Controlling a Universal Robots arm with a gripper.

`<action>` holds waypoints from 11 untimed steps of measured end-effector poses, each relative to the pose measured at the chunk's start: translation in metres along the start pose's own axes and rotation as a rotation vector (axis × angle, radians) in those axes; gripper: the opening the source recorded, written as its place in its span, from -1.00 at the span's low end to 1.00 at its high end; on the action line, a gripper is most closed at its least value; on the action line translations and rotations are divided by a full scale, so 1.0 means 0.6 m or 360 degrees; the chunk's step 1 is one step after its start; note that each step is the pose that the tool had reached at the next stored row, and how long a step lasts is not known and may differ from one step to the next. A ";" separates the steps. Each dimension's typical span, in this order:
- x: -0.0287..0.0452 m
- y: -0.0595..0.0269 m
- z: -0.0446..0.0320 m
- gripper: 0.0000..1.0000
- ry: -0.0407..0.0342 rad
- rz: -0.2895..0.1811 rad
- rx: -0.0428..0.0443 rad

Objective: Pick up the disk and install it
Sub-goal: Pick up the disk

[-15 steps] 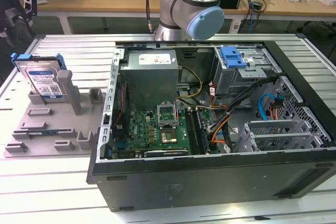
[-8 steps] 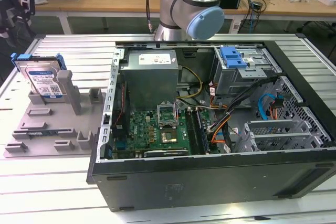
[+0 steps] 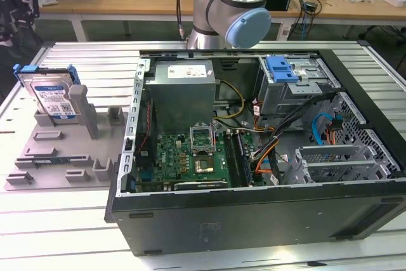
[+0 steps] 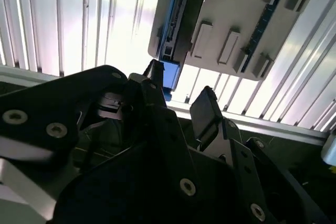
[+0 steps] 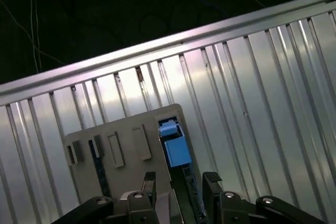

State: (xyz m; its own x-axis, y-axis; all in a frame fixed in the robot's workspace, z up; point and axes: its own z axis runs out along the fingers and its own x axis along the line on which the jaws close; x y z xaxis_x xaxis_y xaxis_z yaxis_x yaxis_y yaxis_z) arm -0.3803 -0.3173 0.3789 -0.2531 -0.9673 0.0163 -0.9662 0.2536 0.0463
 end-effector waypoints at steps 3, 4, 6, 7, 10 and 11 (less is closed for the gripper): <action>0.000 0.000 0.000 -0.04 0.0005 -0.0116 0.0002; 0.000 0.000 0.000 -0.04 0.0008 -0.0166 0.0003; 0.000 0.000 0.000 -0.04 0.0011 -0.0234 0.0004; 0.000 0.000 0.001 -0.04 0.0012 -0.0267 0.0004; 0.000 0.000 0.001 -0.04 0.0016 -0.0350 0.0006; 0.000 0.000 0.001 -0.04 0.0017 -0.0359 0.0006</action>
State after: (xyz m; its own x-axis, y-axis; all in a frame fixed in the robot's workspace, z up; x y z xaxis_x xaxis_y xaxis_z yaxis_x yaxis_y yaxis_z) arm -0.3803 -0.3173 0.3783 -0.0302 -0.9994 0.0163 -0.9984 0.0309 0.0464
